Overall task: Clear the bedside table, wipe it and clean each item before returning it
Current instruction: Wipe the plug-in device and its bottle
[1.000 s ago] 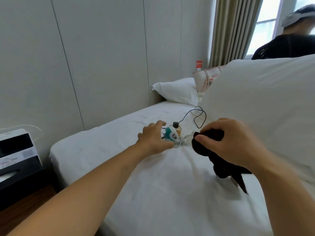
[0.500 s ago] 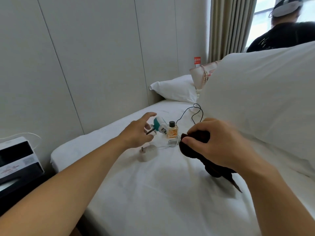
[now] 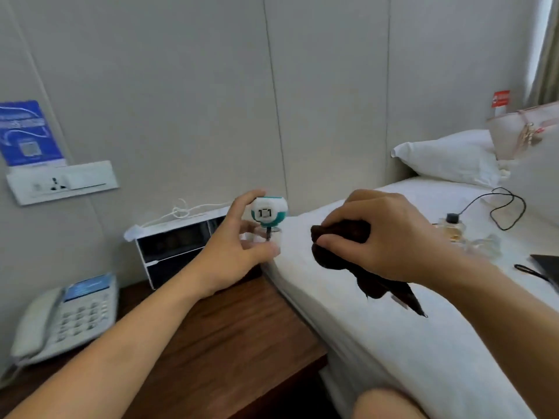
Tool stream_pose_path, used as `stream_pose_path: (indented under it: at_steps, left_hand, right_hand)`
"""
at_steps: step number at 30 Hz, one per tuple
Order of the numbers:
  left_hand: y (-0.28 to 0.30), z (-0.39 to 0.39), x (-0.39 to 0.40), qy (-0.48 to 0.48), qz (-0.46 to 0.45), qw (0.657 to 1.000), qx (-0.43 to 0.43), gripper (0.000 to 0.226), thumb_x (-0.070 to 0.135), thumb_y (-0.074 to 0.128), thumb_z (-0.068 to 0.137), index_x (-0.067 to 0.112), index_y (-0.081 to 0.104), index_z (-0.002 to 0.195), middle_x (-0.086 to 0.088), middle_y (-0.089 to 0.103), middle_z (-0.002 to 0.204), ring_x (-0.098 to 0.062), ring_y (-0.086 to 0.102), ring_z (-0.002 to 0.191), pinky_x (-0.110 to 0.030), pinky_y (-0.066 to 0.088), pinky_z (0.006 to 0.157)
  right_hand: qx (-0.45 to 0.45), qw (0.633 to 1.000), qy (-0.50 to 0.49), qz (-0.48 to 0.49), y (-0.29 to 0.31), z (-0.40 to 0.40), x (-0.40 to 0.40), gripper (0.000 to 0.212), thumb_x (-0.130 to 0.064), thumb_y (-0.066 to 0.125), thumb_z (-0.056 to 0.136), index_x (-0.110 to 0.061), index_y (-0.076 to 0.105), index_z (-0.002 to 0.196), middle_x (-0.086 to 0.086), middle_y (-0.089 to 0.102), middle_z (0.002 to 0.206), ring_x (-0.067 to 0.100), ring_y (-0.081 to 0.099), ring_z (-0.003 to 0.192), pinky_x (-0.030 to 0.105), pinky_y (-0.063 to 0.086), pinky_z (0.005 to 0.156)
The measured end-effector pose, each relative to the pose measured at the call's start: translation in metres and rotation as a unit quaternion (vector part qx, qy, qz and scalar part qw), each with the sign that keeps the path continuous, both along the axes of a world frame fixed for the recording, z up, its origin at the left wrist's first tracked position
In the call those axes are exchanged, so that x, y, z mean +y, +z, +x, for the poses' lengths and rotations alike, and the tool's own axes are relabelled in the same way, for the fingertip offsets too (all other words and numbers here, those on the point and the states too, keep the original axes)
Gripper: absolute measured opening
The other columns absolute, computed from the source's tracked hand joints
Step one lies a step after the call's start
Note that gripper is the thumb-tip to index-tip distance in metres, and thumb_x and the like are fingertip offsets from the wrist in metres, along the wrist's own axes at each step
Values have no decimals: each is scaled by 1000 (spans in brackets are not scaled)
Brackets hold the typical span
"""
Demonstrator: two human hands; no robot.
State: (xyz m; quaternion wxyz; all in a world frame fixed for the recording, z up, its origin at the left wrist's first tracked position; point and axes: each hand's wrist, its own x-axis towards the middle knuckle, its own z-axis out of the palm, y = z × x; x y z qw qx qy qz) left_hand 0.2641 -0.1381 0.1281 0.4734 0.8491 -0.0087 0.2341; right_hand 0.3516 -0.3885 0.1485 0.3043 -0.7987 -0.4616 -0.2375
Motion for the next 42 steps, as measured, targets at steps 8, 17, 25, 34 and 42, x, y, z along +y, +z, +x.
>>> stream_pose_path:
  at_steps: [8, 17, 25, 34, 42]
  left_hand:
    - [-28, -135, 96, 95, -217, 971, 4, 81, -7, 67, 93, 59, 48, 137, -23, 62, 128, -39, 74, 104, -51, 60, 90]
    - [-109, -205, 149, 124, -393, 910, 33, 80, 6, 73, 89, 37, 34, 152, -21, 68, 131, -40, 68, 118, -51, 57, 91]
    - [-136, -208, 156, 71, -509, 857, 25, 49, 14, 49, 99, 30, 47, 146, -25, 66, 133, -45, 67, 118, -49, 63, 83]
    - [-150, -197, 149, 100, -453, 886, -9, 59, 8, 54, 96, 40, 45, 145, -14, 69, 130, -40, 68, 118, -48, 60, 84]
    - [-149, -194, 149, 88, -447, 890, -29, 59, 12, 58, 92, 36, 46, 144, -13, 69, 130, -38, 68, 119, -48, 61, 83]
  right_hand:
    - [40, 983, 178, -15, -5, -43, 174, 27, -56, 70, 81, -36, 79, 95, -15, 68, 89, 5, 64, 85, 33, 56, 79]
    - [130, 961, 243, 0, -88, -69, 253, 21, -52, 72, 82, -38, 80, 96, -21, 72, 92, -1, 64, 93, 28, 55, 85]
    - [188, 946, 263, 31, -128, -71, 265, 18, -55, 72, 80, -43, 78, 91, -22, 73, 93, -4, 67, 94, 22, 52, 83]
    - [198, 937, 287, 28, -137, -79, 271, 19, -58, 69, 79, -48, 76, 94, -26, 72, 95, -5, 66, 98, 12, 49, 78]
    - [209, 931, 269, 133, -134, -91, 271, 16, -49, 74, 82, -43, 77, 96, -20, 73, 95, -2, 67, 98, 11, 49, 83]
